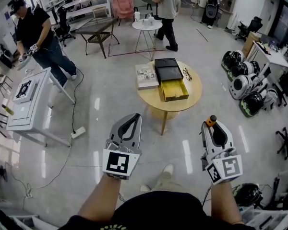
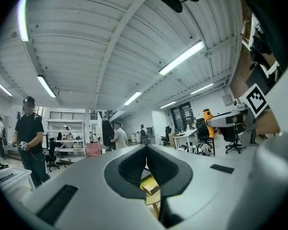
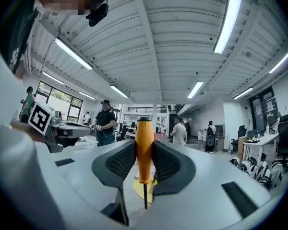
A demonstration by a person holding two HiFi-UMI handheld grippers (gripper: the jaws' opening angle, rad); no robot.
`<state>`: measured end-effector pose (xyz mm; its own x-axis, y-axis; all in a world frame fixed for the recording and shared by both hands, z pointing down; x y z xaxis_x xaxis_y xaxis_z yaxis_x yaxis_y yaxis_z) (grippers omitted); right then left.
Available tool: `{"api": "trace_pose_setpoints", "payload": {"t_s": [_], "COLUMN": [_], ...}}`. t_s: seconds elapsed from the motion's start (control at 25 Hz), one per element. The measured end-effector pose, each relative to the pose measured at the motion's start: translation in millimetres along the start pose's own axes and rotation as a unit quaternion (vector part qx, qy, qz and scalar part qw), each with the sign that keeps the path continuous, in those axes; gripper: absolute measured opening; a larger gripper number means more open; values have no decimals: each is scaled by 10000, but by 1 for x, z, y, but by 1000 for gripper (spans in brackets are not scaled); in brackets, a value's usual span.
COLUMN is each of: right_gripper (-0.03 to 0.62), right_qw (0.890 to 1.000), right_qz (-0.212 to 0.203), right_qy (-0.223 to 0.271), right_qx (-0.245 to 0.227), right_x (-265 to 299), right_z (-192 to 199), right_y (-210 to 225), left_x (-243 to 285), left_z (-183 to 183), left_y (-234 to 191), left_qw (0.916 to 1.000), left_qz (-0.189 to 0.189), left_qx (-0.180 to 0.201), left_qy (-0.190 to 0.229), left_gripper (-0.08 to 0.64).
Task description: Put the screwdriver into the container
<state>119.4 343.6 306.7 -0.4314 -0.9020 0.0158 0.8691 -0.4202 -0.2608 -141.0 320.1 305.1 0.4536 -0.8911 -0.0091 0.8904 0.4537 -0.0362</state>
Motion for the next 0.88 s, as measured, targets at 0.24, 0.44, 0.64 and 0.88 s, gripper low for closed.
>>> {"api": "trace_pose_setpoints", "payload": {"t_s": [0.24,0.44,0.64,0.88], "right_gripper": [121,120,121,120], "right_qw": [10000,9998,9996,9994], "right_qz": [-42,-68,-114,-217], "right_qy": [8,-19,-35,-98], "right_qx": [88,205,271,269], "right_x": [30,57,80,101], "right_z": [8,24,31,35], "right_y": [25,41,57,77], "left_x": [29,57,90,128], "left_z": [1,15,20,22], "left_y": [-9,-19,-22,-20], "left_qw": [10000,9997,9996,9995], "left_qz": [-69,-131,-69,11], "left_qx": [10,-15,6,-91], "left_qy": [-46,-214,-289,-300], "left_gripper": [18,18,18,18]}}
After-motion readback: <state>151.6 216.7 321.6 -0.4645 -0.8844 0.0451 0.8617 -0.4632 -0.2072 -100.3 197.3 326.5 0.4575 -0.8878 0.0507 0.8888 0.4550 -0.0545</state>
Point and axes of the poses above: the fingertips, and each gripper's own axes: x forward along the fingers, y to its right, z out of its underside, the point moved 5 cm from there along -x, backward along the fingers, and after that the axes turned 12 degrees about -x, right-handed, at the moved point
